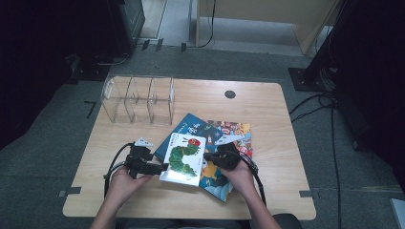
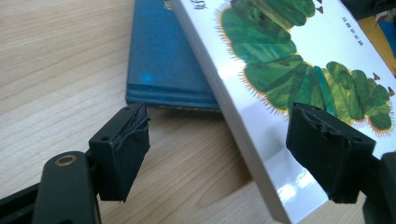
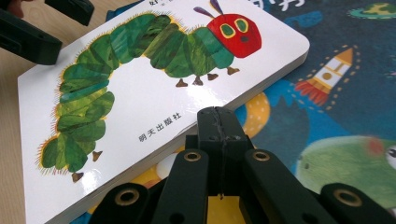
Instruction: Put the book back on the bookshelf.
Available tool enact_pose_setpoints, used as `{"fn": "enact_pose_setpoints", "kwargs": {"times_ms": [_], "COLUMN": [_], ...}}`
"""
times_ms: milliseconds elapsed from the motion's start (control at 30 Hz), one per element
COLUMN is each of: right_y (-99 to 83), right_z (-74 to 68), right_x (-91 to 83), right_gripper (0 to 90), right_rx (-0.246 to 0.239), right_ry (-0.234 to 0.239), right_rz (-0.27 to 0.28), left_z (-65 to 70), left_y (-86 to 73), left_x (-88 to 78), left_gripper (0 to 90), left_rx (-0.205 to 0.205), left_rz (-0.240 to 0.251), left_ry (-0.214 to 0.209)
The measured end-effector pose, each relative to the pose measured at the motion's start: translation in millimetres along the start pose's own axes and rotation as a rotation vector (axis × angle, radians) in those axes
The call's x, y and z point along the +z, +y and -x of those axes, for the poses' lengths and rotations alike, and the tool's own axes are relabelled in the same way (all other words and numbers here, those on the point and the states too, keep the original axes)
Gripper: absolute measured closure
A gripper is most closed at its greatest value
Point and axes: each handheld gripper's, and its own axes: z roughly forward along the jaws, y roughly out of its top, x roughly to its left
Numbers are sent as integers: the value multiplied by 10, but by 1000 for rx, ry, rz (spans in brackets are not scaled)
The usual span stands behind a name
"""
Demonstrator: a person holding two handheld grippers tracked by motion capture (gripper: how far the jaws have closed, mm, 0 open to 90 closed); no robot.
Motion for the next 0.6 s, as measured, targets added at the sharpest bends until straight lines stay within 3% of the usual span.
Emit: {"fn": "enact_pose_setpoints", "kwargs": {"times_ms": [167,500,600], "right_y": [0,10,12], "right_z": [-40,-203,-263], "right_x": [23,106,136], "right_gripper": [900,900,900], "right_rx": [-4,-29,-37], "right_ry": [8,39,55], "right_rz": [1,-6,-11], "left_z": [-3,-34,-29], "left_y": [10,31,33], "left_x": [30,96,100], "left_gripper": [210,207,193], "left_rx": [-16,-44,-32], "left_rz": [3,-17,-8], "left_ry": [-11,-74,-63]}}
